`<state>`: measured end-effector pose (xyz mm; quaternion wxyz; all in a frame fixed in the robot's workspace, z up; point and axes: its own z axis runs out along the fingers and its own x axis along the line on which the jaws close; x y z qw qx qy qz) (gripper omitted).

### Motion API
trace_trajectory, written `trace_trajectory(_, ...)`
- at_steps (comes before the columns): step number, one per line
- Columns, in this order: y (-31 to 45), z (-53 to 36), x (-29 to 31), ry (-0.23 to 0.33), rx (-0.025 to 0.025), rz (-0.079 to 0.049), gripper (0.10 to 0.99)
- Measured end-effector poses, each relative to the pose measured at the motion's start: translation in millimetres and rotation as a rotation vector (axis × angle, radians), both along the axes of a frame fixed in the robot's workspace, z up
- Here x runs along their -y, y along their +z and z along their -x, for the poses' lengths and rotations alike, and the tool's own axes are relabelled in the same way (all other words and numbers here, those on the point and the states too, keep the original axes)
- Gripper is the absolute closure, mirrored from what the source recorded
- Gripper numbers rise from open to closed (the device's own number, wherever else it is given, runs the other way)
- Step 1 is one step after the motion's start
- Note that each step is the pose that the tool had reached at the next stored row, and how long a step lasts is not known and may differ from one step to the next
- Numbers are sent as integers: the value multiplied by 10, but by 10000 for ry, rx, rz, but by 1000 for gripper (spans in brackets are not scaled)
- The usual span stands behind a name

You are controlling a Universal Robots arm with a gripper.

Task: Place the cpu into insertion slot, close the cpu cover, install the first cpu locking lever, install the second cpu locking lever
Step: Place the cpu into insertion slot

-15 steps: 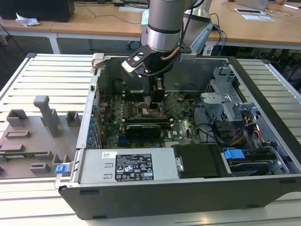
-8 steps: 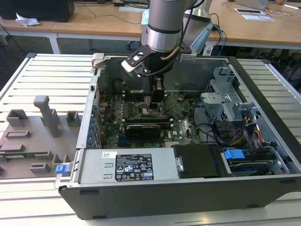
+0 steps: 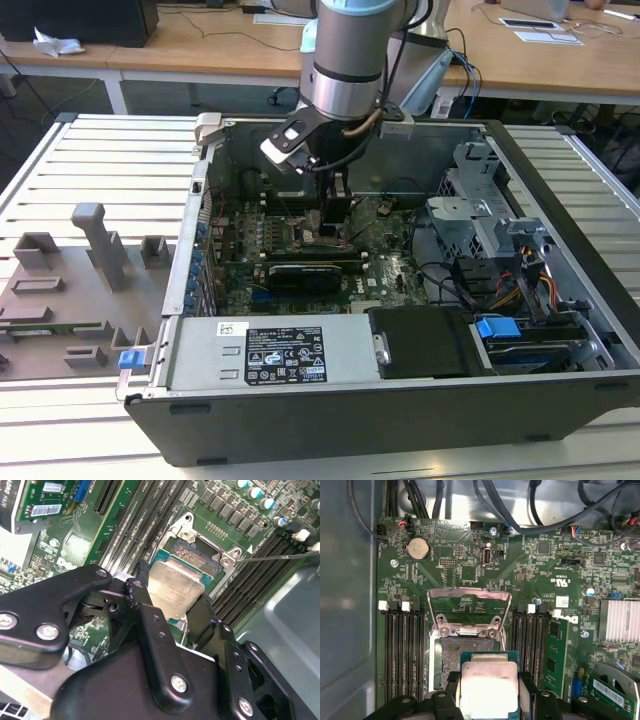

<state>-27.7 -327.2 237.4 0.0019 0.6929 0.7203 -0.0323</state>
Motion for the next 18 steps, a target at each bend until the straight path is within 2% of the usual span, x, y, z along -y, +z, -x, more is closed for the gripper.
trace_trajectory(4, -64, 1, -5, 3, 0, 0, 541)
trace_trajectory(8, -88, 0, -60, 4, 1, -2, 541)
trace_trajectory(18, -192, -14, -77, 2, -1, -8, 541)
